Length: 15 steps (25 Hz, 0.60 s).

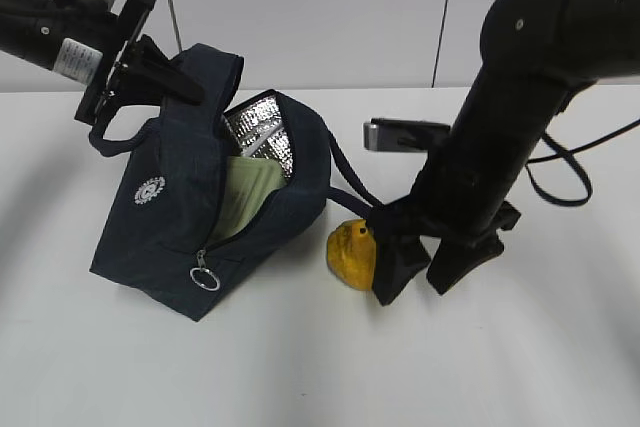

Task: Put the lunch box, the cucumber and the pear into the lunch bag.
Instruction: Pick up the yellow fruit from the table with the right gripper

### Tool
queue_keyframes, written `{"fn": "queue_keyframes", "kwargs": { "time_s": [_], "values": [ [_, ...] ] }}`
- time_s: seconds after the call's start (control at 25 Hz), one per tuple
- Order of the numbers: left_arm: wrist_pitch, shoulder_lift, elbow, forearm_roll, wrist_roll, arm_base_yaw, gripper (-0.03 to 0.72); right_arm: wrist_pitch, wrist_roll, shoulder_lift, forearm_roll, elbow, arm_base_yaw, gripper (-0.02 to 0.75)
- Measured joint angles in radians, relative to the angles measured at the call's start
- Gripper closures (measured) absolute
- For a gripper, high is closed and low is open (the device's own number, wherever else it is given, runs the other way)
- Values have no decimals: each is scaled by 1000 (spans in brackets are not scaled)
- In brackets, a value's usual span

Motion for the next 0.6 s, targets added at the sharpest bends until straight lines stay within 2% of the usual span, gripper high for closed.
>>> {"fn": "queue_keyframes", "kwargs": {
  "time_s": [0.2,0.36,0.6],
  "values": [
    [0,0,0,1,0,0,686,-132,-118,0,77,133,56,205],
    [0,0,0,1,0,0,686,-234,-150,-13,92,208,75,205],
    [0,0,0,10,0,0,686,-537,-190,-125,126,349,75,205]
  ]
}}
